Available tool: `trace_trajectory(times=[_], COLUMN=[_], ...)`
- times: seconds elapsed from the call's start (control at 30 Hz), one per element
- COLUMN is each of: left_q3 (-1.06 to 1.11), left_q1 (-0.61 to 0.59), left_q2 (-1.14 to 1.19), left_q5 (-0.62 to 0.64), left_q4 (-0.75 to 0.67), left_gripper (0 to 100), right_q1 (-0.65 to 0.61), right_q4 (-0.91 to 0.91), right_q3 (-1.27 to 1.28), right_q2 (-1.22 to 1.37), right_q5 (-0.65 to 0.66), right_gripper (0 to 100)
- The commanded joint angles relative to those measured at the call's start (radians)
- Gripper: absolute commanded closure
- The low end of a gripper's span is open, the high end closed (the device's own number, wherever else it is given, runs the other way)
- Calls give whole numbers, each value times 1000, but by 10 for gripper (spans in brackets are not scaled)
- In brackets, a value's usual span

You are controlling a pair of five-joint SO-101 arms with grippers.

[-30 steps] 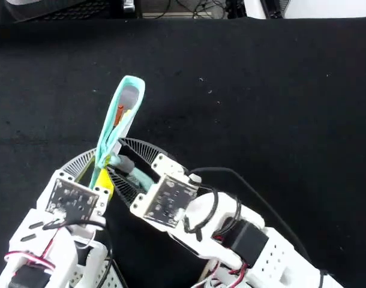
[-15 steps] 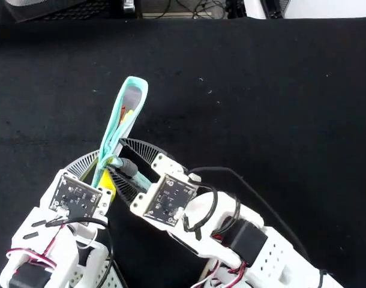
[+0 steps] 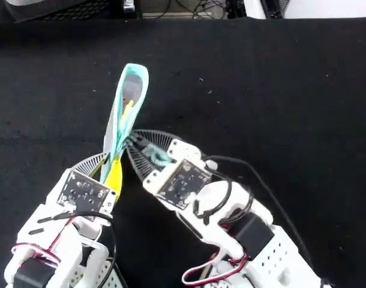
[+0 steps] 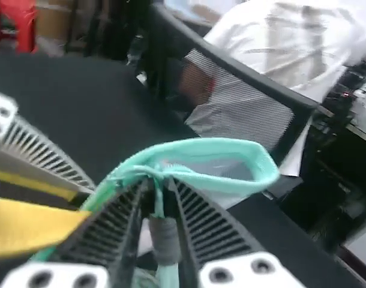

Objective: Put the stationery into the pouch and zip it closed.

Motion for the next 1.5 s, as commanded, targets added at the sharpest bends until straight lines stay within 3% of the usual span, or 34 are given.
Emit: trace_trajectory(times=[0.0, 0.17, 0.37, 0.57, 0.77, 1.27, 1.37, 1.47], left_q3=[-4, -2, -5, -12, -42, -136, -119, -99], left_q1=[4, 4, 4, 10, 12, 2, 2, 2], left_q2=[9, 9, 9, 2, 8, 2, 2, 2], left_q5=[3, 3, 5, 6, 190, 187, 187, 180], left_q4=[2, 2, -3, -6, -11, 68, 63, 58], left_gripper=[927, 927, 927, 911, 773, 780, 780, 780], right_q1=[54, 63, 54, -43, -80, -81, -81, -84], right_q4=[-21, -25, 11, 78, 80, 150, 295, 427], right_q3=[-71, -70, -70, -71, -76, -125, -153, -170], right_q2=[4, 5, -2, -4, 1, -5, -36, -93], right_q5=[8, 84, 89, 84, 91, 91, 91, 84], right_gripper=[986, 986, 986, 986, 986, 986, 936, 803])
